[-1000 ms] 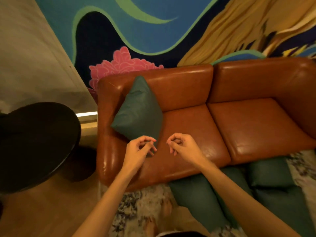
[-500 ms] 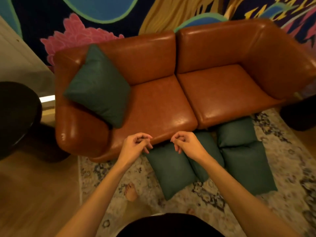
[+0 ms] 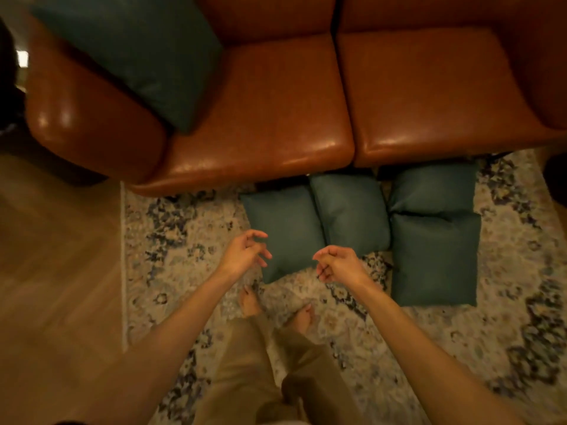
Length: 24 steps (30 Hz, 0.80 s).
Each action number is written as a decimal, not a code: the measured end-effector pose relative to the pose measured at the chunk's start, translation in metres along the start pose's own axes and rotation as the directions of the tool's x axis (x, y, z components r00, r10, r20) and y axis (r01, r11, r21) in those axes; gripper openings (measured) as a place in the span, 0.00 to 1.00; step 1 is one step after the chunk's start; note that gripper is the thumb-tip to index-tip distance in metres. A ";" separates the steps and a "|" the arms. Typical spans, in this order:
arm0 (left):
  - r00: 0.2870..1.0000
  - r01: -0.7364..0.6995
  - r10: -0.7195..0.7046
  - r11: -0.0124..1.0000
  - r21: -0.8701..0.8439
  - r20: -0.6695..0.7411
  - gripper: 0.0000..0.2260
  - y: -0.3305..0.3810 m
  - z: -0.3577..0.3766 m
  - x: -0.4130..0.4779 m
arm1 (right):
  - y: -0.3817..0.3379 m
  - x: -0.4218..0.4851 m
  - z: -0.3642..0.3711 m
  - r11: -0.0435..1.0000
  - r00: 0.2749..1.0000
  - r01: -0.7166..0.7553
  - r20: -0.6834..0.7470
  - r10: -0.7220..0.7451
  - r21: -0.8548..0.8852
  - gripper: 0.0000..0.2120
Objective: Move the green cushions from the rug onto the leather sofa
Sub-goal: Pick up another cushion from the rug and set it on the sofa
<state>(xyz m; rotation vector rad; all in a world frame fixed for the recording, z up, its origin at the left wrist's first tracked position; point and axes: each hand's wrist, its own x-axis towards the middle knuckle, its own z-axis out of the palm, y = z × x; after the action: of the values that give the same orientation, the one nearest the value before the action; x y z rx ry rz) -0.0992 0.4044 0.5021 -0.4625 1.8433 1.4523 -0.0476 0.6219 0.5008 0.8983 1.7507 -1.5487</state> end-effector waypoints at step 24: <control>0.875 0.130 -0.287 0.915 -0.382 -0.390 0.40 -0.333 0.033 0.452 | 0.271 0.438 0.074 0.682 0.800 -0.525 0.022 0.599 0.510 0.44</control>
<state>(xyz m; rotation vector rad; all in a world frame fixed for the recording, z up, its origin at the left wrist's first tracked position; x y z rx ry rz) -0.1663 0.4075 -0.0564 -1.2201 1.7915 1.6137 -0.0750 0.6066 -0.0187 1.6680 0.9819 -1.5266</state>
